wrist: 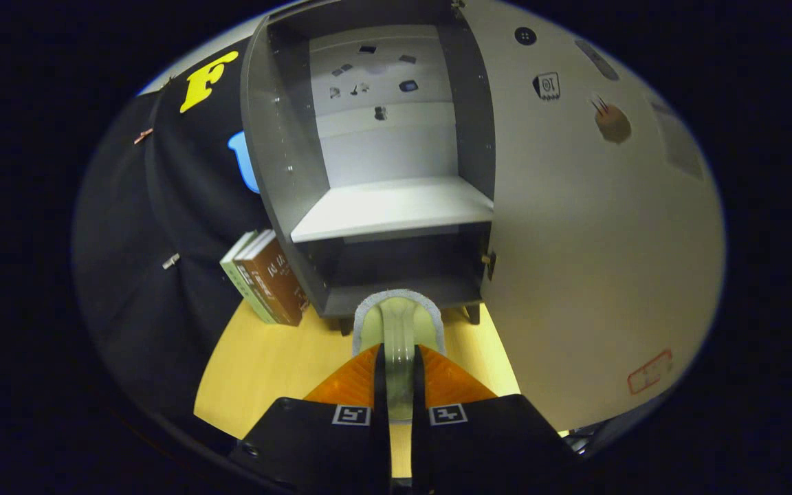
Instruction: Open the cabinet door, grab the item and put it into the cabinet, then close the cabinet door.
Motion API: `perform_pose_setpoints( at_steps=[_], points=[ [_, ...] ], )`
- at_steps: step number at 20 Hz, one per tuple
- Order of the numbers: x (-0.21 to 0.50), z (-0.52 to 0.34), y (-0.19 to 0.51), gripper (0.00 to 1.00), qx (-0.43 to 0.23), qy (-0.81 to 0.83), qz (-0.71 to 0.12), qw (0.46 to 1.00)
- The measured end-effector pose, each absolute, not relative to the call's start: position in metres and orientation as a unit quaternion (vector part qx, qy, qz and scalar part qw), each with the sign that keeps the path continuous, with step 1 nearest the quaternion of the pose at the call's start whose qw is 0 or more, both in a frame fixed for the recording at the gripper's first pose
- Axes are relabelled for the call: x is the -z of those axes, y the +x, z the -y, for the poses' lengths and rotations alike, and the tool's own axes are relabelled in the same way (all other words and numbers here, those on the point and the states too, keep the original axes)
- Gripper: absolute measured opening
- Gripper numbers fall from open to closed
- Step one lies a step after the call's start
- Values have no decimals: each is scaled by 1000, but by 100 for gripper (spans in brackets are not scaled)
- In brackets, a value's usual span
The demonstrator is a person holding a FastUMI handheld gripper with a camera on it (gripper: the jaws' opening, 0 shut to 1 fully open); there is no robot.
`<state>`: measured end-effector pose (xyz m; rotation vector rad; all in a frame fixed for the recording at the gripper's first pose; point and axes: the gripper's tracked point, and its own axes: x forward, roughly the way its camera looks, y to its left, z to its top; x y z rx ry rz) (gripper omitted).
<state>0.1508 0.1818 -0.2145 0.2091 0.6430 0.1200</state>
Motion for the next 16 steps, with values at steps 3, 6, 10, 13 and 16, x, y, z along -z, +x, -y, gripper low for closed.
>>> perform_pose_setpoints(
  at_steps=[3,6,10,13,16],
  points=[
    [170,-185,192,16,-59,110,-282,951],
    [144,-193,238,16,-59,108,-265,956],
    [137,-200,296,16,-57,93,-265,958],
    [140,-201,339,16,-46,85,-265,959],
    [151,-203,378,16,-38,81,-273,958]
  ],
)
